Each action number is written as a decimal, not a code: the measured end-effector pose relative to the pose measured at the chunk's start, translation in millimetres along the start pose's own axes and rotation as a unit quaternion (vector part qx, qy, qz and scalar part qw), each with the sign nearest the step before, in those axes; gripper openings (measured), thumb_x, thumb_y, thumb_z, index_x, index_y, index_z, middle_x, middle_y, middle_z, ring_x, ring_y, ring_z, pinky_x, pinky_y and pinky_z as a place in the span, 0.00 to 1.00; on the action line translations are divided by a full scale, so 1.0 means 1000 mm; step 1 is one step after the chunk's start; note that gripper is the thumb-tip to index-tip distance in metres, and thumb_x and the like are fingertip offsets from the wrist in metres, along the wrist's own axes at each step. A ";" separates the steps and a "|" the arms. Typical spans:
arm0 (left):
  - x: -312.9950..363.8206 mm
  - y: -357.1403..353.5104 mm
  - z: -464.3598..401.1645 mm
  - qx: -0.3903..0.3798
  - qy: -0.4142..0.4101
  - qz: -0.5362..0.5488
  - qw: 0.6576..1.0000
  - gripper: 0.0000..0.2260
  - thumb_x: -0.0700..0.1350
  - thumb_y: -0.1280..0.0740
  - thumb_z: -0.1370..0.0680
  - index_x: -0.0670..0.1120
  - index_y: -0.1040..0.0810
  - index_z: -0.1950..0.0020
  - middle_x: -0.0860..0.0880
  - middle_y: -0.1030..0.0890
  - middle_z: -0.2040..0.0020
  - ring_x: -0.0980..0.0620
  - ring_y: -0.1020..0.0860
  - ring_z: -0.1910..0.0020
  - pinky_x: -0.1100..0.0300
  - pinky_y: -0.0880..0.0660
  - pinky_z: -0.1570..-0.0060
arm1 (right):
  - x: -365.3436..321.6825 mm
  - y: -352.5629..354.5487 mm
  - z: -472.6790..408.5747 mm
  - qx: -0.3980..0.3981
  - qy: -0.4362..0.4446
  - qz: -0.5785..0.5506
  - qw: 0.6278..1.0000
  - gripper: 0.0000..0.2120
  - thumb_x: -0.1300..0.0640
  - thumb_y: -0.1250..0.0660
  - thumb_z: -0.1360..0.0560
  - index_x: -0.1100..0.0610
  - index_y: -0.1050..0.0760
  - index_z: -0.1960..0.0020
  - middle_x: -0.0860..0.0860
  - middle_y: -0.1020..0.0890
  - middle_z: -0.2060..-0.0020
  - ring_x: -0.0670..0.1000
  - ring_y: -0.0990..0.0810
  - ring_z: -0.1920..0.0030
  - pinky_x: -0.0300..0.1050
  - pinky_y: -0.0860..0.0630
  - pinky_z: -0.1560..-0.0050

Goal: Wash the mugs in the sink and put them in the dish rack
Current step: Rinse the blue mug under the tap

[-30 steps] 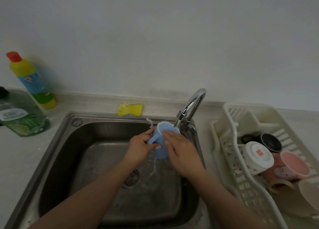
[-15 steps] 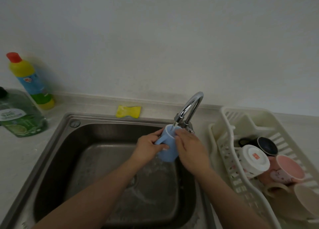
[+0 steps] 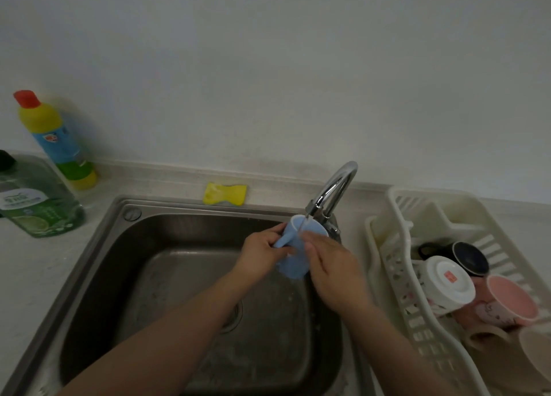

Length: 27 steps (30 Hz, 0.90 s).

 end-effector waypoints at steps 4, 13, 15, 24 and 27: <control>0.000 -0.005 0.006 -0.014 0.005 0.029 0.999 0.10 0.34 0.24 0.31 0.47 0.18 0.67 0.53 0.22 0.35 0.67 0.20 0.50 0.57 0.21 0.48 | 0.021 -0.001 -0.020 -0.006 -0.039 0.026 0.999 0.17 0.50 0.47 0.19 0.55 0.22 0.41 0.52 0.18 0.46 0.50 0.22 0.47 0.44 0.28 0.41; -0.016 0.032 0.027 0.025 0.025 0.118 0.992 0.13 0.29 0.30 0.27 0.38 0.18 0.44 0.49 0.23 0.33 0.57 0.20 0.44 0.60 0.21 0.48 | 0.006 -0.019 -0.025 -0.030 -0.006 -0.008 0.999 0.24 0.47 0.48 0.21 0.56 0.24 0.33 0.51 0.23 0.35 0.51 0.29 0.31 0.42 0.40 0.28; -0.014 0.036 0.025 0.029 0.018 0.115 0.993 0.13 0.30 0.29 0.27 0.36 0.18 0.44 0.49 0.23 0.33 0.54 0.20 0.42 0.59 0.21 0.47 | -0.011 -0.026 -0.030 -0.047 0.012 -0.004 0.999 0.26 0.45 0.51 0.20 0.57 0.26 0.32 0.53 0.24 0.34 0.51 0.29 0.31 0.41 0.43 0.28; -0.015 0.027 0.021 0.004 0.006 0.129 0.992 0.06 0.30 0.27 0.30 0.36 0.18 0.55 0.52 0.23 0.36 0.64 0.20 0.48 0.65 0.23 0.53 | -0.008 -0.015 -0.030 -0.038 0.036 0.044 0.998 0.27 0.44 0.53 0.21 0.55 0.24 0.34 0.51 0.21 0.37 0.49 0.27 0.34 0.45 0.45 0.26; -0.015 0.029 0.014 0.012 0.006 0.116 0.993 0.09 0.27 0.29 0.29 0.39 0.18 0.58 0.49 0.23 0.34 0.65 0.20 0.47 0.66 0.23 0.52 | -0.026 -0.015 -0.013 -0.055 0.085 0.033 0.994 0.24 0.45 0.49 0.20 0.56 0.24 0.34 0.50 0.20 0.38 0.47 0.26 0.35 0.43 0.41 0.28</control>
Point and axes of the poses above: each hand's wrist, its own z-axis away from the middle knuckle, its own y-axis out of the back of the hand, x = y × z, the point moved 8 cm from there along -z, towards the middle knuckle
